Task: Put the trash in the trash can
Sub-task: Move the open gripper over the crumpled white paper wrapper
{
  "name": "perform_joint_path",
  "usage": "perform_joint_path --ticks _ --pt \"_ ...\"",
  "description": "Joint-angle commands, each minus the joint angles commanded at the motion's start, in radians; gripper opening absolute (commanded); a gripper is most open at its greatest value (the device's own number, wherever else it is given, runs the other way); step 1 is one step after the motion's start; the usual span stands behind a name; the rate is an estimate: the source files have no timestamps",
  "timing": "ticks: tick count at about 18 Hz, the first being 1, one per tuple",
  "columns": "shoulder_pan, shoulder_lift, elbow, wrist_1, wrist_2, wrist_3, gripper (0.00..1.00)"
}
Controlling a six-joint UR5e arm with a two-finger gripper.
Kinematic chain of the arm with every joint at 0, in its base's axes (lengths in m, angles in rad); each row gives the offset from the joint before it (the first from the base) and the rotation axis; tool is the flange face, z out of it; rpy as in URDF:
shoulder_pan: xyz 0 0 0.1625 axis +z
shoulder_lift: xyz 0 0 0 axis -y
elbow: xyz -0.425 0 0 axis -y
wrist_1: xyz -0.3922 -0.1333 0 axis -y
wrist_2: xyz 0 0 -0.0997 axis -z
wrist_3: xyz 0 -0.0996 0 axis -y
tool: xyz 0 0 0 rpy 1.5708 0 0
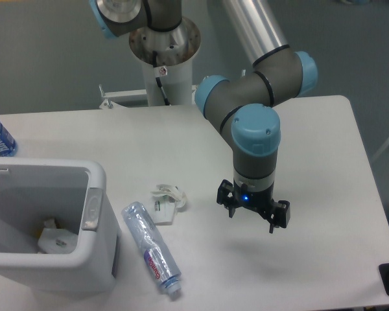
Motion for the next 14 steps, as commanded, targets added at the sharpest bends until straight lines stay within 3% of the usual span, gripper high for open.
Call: perform_joint_path --ticks 4,7,11,14 --pt "-0.003 0.006 -0.018 0.002 0.0 -0.003 1.0" --pt "-0.011 0.024 -0.07 0.027 -0.005 -0.006 1.0" --pt "-0.064 0.083 -0.277 0.168 -0.003 -0.011 1.0" --pt "-0.119 0.12 -0.368 0.184 -0.005 -0.003 1.0"
